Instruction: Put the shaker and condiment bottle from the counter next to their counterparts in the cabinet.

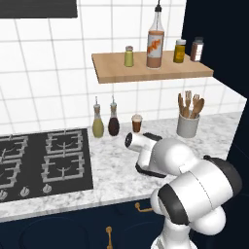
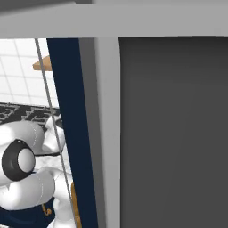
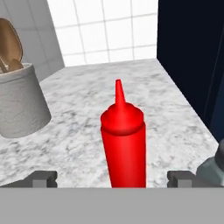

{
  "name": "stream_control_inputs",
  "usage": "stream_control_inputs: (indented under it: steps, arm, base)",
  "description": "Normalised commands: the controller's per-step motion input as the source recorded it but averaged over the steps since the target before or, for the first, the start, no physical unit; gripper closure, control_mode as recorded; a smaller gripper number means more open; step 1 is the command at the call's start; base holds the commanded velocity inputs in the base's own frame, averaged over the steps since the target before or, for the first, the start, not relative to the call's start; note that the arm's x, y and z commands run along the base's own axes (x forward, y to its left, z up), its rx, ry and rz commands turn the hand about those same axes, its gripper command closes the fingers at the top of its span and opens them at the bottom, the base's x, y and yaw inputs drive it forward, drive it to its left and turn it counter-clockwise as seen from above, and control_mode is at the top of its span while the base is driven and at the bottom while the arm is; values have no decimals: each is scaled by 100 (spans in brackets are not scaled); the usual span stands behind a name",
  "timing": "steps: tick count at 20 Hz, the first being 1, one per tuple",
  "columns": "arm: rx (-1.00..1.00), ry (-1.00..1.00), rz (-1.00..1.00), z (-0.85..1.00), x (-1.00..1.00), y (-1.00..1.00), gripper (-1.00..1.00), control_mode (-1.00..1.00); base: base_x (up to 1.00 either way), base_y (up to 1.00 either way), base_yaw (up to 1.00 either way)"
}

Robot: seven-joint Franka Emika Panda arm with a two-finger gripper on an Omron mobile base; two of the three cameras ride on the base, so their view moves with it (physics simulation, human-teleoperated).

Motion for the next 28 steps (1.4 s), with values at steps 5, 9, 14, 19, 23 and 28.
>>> stream_control_inputs:
  steps: [5, 9, 14, 19, 23, 28]
  arm:
    - [0, 1, 0, -10, -12, -8, -100, -100]
    - [0, 0, 0, 0, -1, -2, -100, -100]
    - [0, 3, 0, 0, 0, -10, -100, -100]
    - [0, 2, 0, 0, 0, -7, -100, -100]
    - [0, 2, 0, 0, 0, -12, -100, -100]
    - [0, 3, 0, -1, 0, -23, -100, -100]
  base:
    - [0, 0, 0]
    - [0, 0, 0]
    - [0, 0, 0]
    - [0, 0, 0]
    - [0, 0, 0]
    - [0, 0, 0]
